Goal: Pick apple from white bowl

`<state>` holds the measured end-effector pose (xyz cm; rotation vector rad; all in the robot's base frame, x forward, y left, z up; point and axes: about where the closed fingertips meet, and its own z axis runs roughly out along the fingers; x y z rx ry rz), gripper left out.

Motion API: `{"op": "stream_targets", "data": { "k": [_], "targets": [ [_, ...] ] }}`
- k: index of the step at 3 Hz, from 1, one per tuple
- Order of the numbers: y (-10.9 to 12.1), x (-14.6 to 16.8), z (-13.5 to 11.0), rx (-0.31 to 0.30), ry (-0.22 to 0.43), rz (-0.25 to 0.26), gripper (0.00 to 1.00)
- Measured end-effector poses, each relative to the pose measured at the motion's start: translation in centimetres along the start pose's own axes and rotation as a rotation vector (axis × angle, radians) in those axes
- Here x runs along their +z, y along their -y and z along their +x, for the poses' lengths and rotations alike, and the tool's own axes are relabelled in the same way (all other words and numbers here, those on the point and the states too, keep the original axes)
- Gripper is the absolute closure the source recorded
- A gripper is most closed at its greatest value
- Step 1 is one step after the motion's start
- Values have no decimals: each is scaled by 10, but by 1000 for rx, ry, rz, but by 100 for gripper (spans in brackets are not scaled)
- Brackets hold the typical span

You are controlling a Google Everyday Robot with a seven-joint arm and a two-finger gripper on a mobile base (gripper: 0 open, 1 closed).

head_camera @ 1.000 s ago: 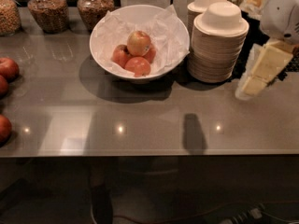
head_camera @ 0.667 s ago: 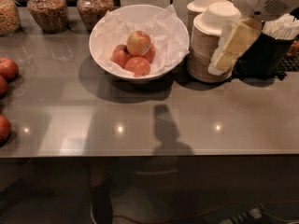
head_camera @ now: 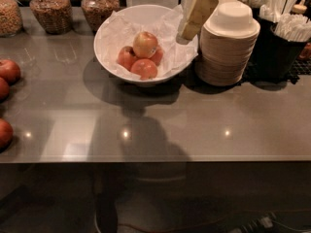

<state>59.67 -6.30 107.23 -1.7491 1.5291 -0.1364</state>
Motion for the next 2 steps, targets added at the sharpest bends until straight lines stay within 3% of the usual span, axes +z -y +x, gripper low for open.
{"op": "stream_targets", "data": {
  "k": [2],
  "targets": [
    [20,74,-9,0,12,-109,0]
  ]
}}
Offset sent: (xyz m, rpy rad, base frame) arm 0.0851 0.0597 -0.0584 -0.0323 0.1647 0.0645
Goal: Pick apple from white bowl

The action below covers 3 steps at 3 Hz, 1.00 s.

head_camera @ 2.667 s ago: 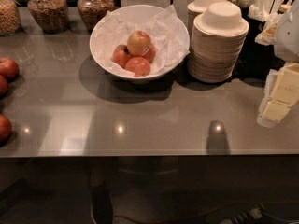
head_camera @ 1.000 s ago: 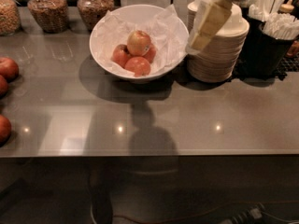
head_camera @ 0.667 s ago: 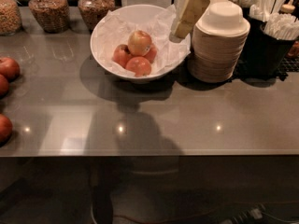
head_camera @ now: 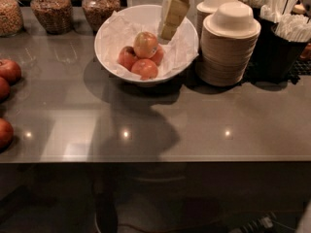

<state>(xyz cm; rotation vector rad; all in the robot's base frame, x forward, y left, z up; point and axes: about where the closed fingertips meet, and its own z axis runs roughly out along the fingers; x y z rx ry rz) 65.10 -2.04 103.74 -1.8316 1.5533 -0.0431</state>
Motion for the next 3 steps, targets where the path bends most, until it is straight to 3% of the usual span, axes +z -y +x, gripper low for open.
{"op": "stream_targets", "data": {
  "k": [3],
  "targets": [
    [3,84,6,30,-23,-171,0]
  ]
}}
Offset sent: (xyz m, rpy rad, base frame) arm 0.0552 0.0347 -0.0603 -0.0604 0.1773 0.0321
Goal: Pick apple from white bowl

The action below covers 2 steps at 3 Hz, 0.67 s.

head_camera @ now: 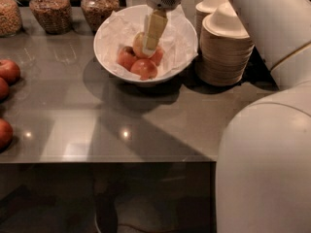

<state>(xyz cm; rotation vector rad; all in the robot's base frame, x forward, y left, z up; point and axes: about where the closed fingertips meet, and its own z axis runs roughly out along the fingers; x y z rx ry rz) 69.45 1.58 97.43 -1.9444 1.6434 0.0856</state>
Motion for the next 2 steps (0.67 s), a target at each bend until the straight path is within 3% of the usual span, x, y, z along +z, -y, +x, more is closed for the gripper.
{"op": "stream_targets", "data": {
  "k": [2],
  "targets": [
    [-7,42,6,18,-12,-94,0]
  ]
}}
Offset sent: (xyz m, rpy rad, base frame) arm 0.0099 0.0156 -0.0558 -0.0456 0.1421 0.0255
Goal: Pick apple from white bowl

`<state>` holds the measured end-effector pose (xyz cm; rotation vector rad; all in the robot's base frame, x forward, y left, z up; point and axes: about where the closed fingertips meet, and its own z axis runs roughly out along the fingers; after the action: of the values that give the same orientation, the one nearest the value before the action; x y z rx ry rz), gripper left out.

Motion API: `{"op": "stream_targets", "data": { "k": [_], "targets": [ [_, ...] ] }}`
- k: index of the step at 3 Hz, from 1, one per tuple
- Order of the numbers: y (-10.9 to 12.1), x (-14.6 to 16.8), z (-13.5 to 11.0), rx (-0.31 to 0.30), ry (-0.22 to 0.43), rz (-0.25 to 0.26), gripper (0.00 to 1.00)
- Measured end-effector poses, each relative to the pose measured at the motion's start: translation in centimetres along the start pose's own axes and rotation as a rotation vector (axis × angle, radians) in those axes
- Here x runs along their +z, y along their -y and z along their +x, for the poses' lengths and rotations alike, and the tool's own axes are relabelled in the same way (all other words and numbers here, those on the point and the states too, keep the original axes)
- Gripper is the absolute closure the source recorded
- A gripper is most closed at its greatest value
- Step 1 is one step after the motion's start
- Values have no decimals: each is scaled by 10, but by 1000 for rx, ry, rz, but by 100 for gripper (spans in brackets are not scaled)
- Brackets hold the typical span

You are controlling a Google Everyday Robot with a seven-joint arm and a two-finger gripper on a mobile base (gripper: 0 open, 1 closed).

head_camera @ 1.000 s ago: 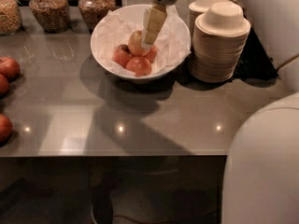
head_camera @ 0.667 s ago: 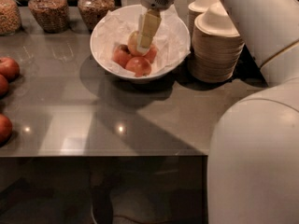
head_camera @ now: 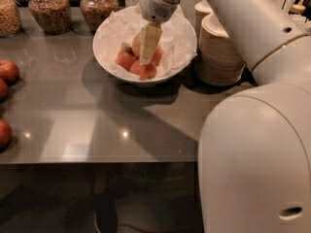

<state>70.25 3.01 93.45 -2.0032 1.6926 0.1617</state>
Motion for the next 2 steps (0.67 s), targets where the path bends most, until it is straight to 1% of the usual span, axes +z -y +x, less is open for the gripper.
{"op": "stream_targets", "data": {
  "k": [1,2],
  "targets": [
    [-3,16,4,8,-8,-35,19],
    [-4,25,9,16,-17,-59,42]
  ]
}}
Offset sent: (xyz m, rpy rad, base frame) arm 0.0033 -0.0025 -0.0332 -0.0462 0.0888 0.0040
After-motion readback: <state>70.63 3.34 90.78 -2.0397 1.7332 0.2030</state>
